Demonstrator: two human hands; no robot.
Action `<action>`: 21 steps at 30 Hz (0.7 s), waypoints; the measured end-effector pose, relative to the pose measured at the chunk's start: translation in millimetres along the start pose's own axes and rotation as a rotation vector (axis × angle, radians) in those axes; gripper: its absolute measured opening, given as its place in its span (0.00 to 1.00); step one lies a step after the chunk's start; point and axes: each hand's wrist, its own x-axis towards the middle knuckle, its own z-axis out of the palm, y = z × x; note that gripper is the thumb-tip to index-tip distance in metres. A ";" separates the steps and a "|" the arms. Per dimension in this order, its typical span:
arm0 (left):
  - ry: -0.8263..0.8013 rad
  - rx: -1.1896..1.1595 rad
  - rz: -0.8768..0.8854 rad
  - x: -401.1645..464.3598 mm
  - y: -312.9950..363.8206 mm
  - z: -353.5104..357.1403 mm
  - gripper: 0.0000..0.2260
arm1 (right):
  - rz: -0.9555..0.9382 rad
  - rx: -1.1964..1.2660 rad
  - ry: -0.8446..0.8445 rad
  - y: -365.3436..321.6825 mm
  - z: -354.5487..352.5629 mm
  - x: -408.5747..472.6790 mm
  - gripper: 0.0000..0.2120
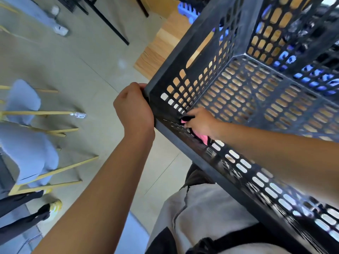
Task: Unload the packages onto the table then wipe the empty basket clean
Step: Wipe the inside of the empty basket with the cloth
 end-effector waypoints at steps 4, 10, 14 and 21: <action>-0.011 0.013 0.008 -1.1 -0.2 -0.1 0.21 | -0.061 0.089 -0.021 -27.2 -8.0 -29.8 0.07; -0.016 0.026 0.010 -8.3 4.3 -0.3 0.22 | -0.214 0.183 -0.021 -69.5 -18.8 -82.4 0.06; 0.001 0.048 0.031 -14.5 9.7 -2.3 0.17 | -0.312 0.202 -0.007 -86.7 -22.5 -108.0 0.08; -0.001 0.081 0.059 -14.4 9.8 -4.9 0.08 | -0.203 0.626 -0.237 -77.9 -61.3 -119.4 0.11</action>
